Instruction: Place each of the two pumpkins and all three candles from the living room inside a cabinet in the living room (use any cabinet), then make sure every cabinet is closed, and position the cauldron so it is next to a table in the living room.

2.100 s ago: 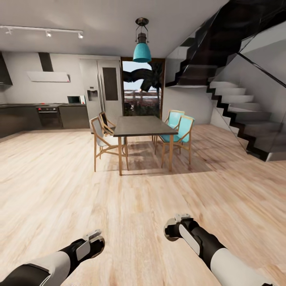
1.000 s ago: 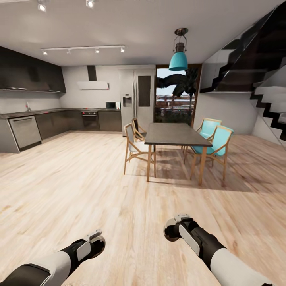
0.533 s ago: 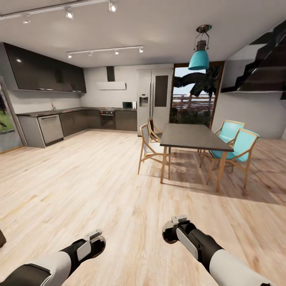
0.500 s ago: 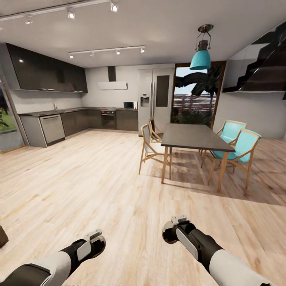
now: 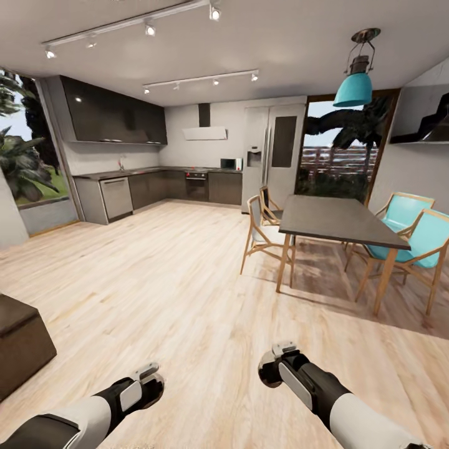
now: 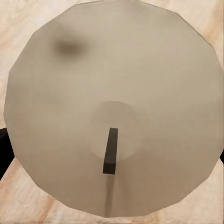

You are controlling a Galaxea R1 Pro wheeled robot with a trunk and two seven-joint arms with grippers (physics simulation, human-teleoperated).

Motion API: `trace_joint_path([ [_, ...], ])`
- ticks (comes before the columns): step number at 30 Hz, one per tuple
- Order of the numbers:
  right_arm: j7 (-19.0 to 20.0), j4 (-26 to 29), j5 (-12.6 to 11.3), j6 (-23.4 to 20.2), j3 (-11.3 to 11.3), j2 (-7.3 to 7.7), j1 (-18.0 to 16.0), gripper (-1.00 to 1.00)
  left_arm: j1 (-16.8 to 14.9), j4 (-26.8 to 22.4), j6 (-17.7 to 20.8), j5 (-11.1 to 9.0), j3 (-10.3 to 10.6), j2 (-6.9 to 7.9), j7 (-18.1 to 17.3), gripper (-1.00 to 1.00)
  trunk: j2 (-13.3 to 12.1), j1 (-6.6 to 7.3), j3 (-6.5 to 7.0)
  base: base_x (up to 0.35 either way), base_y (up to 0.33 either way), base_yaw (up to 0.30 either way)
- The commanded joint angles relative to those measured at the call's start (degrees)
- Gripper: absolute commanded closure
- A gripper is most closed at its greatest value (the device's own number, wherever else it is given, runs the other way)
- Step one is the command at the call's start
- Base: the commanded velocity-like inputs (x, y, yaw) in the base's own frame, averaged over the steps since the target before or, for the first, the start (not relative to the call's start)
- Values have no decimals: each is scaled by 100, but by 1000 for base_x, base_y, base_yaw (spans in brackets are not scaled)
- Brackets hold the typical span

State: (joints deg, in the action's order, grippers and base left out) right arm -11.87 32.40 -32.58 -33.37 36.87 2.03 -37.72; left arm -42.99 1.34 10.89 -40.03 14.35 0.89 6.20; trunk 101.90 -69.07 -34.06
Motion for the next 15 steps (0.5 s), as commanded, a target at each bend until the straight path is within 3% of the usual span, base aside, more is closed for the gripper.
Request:
trace_joint_path([
  [1, -47, -240, -84, 176, 44, 6, -7, 100, -8, 25, 18, -47, 54, -2, 13, 100, -38, 23, 9, 0, 0, 275],
  [3, -36, -782, -84, 612, 42, -14, -8, 100, -8, 50, 18, -43, 57, -2, 13, 100, -118, 67, 37, 0, 0, 275],
  [4, -2, -1298, -99, 1063, 35, -30, -4, 100, -8, 63, 18, -41, 59, 5, 13, 100, -158, 89, 50, 0, 0, 275],
  [5, 9, -1401, -103, 1161, 42, -33, -6, 100, -8, 66, 18, -36, 59, 6, 13, 100, -198, 111, 64, 0, 0, 275],
  [15, 389, -1516, -97, 1366, 78, -44, 35, 100, 2, 70, 10, -23, 59, 8, 13, 100, -599, 331, 244, 0, 0, 278],
])
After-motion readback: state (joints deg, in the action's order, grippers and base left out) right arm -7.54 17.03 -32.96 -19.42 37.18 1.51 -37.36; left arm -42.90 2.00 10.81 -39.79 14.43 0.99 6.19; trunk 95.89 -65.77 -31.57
